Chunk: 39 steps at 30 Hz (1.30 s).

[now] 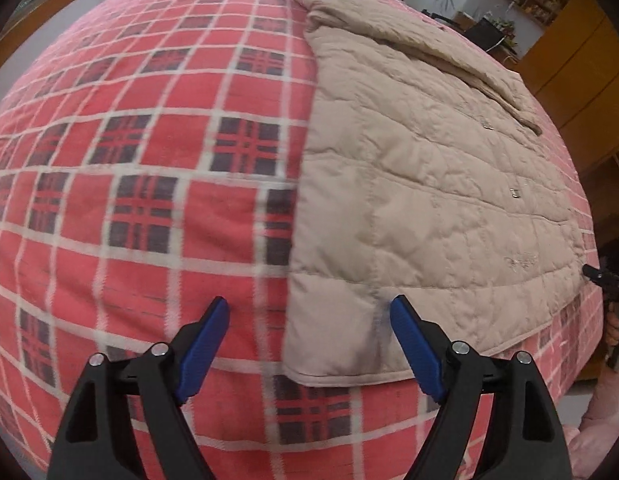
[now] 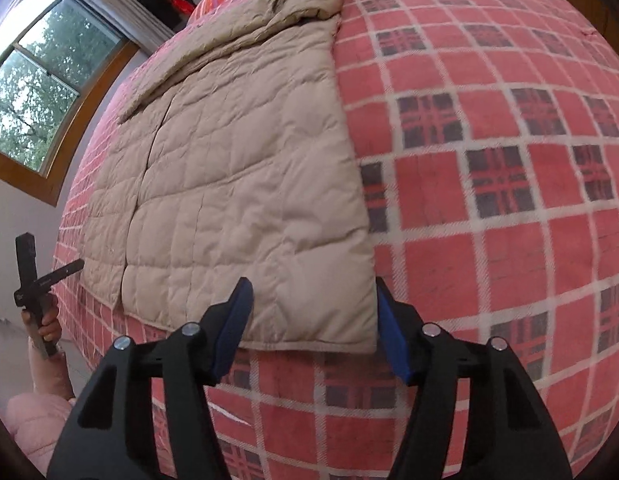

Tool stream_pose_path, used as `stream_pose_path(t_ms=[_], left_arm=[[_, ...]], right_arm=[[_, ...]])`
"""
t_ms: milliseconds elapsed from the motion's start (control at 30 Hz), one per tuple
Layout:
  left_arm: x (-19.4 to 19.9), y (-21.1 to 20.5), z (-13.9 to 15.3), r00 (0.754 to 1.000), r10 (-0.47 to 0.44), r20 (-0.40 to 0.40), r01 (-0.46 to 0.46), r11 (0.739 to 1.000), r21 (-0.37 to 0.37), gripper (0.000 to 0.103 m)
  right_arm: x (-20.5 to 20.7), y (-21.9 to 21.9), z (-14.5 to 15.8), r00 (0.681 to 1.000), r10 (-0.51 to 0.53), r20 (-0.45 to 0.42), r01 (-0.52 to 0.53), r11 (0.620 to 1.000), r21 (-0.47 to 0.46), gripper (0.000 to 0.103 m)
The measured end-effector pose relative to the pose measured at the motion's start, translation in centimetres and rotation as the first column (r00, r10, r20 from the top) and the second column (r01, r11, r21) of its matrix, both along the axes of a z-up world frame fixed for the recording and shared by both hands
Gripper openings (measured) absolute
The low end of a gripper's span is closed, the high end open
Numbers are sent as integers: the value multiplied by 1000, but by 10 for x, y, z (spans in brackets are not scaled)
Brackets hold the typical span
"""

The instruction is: Fold large clothes

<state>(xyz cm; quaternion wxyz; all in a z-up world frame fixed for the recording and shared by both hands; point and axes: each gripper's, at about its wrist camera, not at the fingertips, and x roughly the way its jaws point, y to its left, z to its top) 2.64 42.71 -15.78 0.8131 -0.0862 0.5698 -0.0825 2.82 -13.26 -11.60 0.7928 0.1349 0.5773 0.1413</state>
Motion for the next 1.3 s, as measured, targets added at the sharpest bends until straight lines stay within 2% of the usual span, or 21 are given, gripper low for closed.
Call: stream_pose_path(t_ms=[100, 133, 167, 267, 467, 633, 833, 1000, 1167, 1300], left_arm=[[0, -6, -1, 1000, -10, -6, 10, 1000, 0, 82], [-1, -7, -1, 1000, -9, -5, 9, 1000, -1, 77], [-2, -8, 0, 1000, -17, -7, 17, 1000, -9, 66], [-3, -17, 4, 999, -41, -6, 41, 999, -6, 49], [-4, -21, 16, 998, -48, 43, 46, 998, 41, 28], [-7, -21, 35, 994, -54, 94, 53, 999, 13, 15], [-5, -24, 79, 975, -60, 215, 62, 998, -2, 11], [12, -27, 116, 951, -54, 306, 57, 998, 2, 11], [48, -23, 140, 936, -25, 352, 35, 999, -23, 11], [82, -25, 152, 923, -3, 385, -1, 1000, 10, 11]], right_arm=[[1, 1, -5, 1000, 4, -15, -4, 1000, -13, 46], [0, 1, -7, 1000, 4, -20, -4, 1000, -17, 39], [0, 0, -6, 1000, 10, -16, -10, 1000, -18, 34], [-3, 3, -1, 999, 35, 5, -35, 999, -10, 20], [-4, 5, 13, 997, 57, 47, -57, 998, -11, 14], [-6, 2, 30, 995, 49, 91, -53, 998, 39, 12], [-1, 1, 74, 977, 64, 206, -80, 994, 73, 11], [23, 8, 111, 956, 90, 279, -111, 992, 61, 10], [58, 8, 136, 947, 86, 310, -114, 991, 73, 10], [90, 8, 149, 948, 74, 311, -100, 993, 69, 10]])
